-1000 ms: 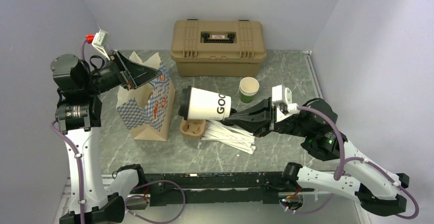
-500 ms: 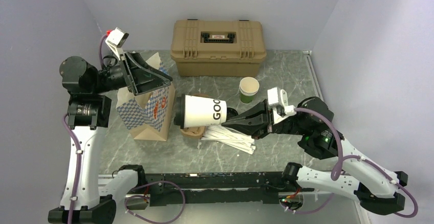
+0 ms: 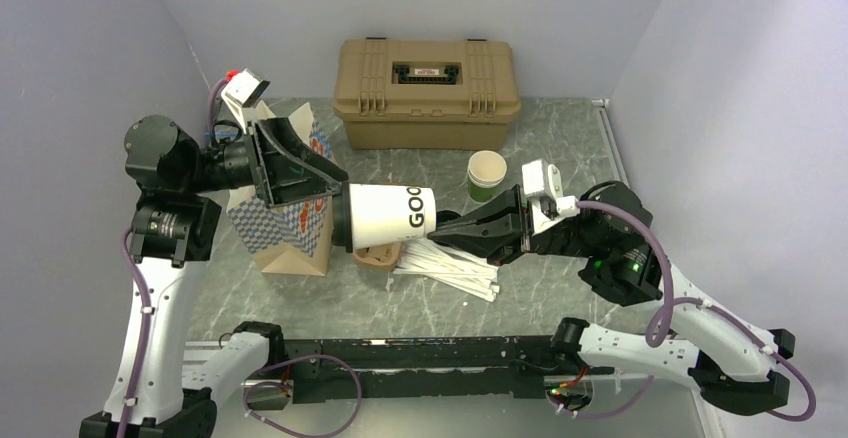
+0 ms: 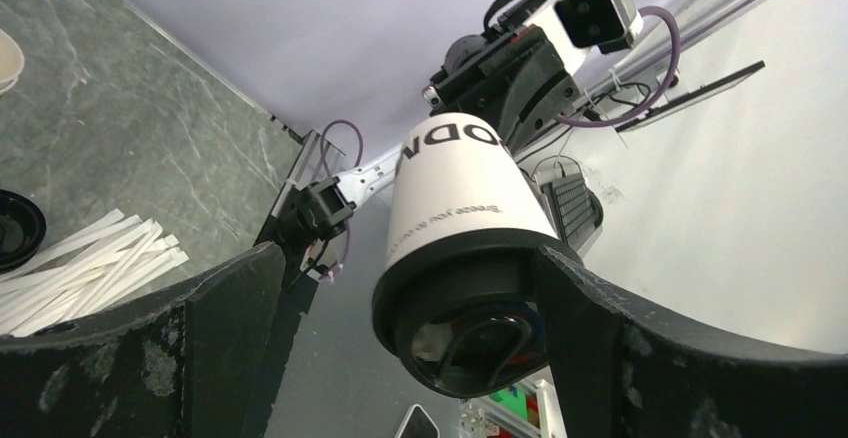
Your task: Pack the takeout coffee
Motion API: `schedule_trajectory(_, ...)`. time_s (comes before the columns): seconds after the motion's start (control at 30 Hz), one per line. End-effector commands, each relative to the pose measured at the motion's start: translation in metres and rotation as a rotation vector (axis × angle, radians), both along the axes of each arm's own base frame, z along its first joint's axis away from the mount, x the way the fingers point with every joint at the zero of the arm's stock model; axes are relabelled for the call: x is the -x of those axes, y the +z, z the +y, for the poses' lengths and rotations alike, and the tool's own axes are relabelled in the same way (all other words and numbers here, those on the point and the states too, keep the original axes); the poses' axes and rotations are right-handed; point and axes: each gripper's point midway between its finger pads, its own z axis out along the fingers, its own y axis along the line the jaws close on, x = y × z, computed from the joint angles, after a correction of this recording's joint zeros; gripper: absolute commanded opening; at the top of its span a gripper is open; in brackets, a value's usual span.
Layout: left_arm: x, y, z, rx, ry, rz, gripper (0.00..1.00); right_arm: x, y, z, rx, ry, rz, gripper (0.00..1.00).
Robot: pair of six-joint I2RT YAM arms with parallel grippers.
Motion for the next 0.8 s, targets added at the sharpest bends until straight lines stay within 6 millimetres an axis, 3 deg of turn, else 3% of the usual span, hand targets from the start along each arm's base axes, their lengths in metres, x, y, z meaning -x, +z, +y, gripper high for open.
schedule_trajectory(0.0, 0.028, 0.015, 0.0, -0.009, -0.048, -0.122, 0.99, 0.0, 0.035, -0.01, -0.09, -0.035, -0.045, 0.0)
schedule_trajectory(0.3, 0.038, 0.02, -0.001, -0.009, -0.069, -0.15, 0.99, -0.006, 0.035, -0.011, -0.091, -0.067, -0.046, 0.0)
schedule_trajectory(0.77, 0.032, 0.014, -0.002, -0.014, -0.058, -0.126, 0.99, -0.006, 0.038, -0.005, -0.094, -0.05, -0.055, 0.0)
